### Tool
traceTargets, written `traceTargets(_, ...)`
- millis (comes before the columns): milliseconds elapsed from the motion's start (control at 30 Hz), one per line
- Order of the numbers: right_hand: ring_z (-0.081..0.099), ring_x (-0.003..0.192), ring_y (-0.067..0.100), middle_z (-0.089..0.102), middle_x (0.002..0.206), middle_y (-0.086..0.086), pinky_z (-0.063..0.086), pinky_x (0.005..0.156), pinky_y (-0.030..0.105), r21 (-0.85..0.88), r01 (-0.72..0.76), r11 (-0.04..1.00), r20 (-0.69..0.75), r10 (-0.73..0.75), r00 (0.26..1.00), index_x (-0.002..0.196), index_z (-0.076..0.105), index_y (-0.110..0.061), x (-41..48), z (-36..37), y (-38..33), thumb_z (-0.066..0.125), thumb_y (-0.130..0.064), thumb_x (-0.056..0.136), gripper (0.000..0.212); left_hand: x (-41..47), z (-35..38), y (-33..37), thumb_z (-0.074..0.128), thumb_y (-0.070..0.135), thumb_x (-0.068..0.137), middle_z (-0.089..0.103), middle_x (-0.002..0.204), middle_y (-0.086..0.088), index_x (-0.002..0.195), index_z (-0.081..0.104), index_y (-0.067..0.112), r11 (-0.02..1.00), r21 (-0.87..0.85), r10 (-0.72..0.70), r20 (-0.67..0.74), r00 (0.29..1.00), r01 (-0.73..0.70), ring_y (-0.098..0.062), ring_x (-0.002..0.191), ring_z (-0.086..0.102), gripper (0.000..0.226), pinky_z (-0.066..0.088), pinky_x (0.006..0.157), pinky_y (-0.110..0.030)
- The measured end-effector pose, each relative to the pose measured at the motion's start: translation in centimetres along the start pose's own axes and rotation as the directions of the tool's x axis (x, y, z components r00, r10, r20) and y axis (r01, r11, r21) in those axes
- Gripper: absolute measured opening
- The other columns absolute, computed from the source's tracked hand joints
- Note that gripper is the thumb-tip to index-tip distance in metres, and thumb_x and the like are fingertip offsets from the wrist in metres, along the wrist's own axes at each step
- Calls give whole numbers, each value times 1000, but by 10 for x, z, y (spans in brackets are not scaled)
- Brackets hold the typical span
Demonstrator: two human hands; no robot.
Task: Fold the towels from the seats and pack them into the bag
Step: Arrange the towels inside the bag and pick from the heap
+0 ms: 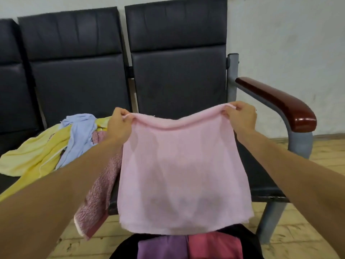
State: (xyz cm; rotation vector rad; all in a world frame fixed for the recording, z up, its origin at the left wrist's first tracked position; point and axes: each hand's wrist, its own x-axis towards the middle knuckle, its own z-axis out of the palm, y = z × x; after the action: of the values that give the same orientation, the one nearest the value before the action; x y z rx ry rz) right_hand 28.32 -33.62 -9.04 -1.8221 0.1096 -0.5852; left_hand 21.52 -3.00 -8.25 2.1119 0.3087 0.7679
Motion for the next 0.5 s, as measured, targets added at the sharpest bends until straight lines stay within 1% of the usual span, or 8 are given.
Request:
traceTargets(100,64,90,14,68,94,-2,54,82,28,89,41,995,-8,-41,999,96,71,-22,7,0,-6,62,-19,93,9,1,3,1,51,18,98,50,84,6,101,47,10,996,-92,8,-40,999,-12,-13,81,49,10,37,61,-19)
traceTargets(167,65,91,15,69,94,0,55,81,28,75,26,997,43,-30,999,96,72,-20,2,-6,3,62,-17,92,11,-8,6,-10,52,20,98,50,83,8,101,48,12,998,-63,-3,-17,1000,1,-9,77,48,10,36,60,-19)
traceTargets(200,65,91,16,69,93,0,54,80,27,28,20,999,81,-23,996,97,72,-19,-4,-10,11,63,-16,91,12,-14,6,-20,53,20,97,51,83,6,100,49,12,999,-49,-5,7,1000,5,-10,76,49,9,36,61,-20)
traceTargets(267,64,92,18,68,94,1,52,79,25,-106,33,994,150,-17,989,100,72,-17,-18,-21,28,63,-14,91,13,-29,3,-37,53,18,96,53,86,0,99,52,9,998,-59,-22,56,998,25,-20,80,51,10,37,62,-22)
traceTargets(333,64,91,18,67,94,1,55,82,29,-166,45,985,196,-12,981,99,70,-18,-34,-34,39,61,-13,93,11,-46,-4,-50,53,16,96,56,88,-5,93,52,7,986,-159,-41,94,995,56,-30,85,58,9,44,65,-25)
traceTargets(367,65,88,17,66,91,-1,56,81,30,-176,63,982,229,-21,973,97,68,-19,-43,-42,42,60,-12,94,11,-56,-7,-53,52,13,98,59,91,-7,90,51,8,965,-245,-65,114,991,92,-29,88,61,9,50,71,-29)
traceTargets(433,66,79,11,67,84,-5,56,70,23,-251,173,952,340,-80,937,92,66,-21,-62,-54,45,58,-11,95,13,-80,-15,-56,46,10,101,63,98,-12,87,47,16,941,-305,-93,181,979,146,-28,90,67,15,53,80,-39)
traceTargets(500,62,74,3,67,82,-6,44,61,11,-366,310,878,490,-102,866,88,66,-23,-80,-63,47,59,-11,93,15,-104,-21,-66,45,8,101,64,98,-13,87,43,19,955,-259,-67,282,957,144,-26,86,69,18,53,79,-37)
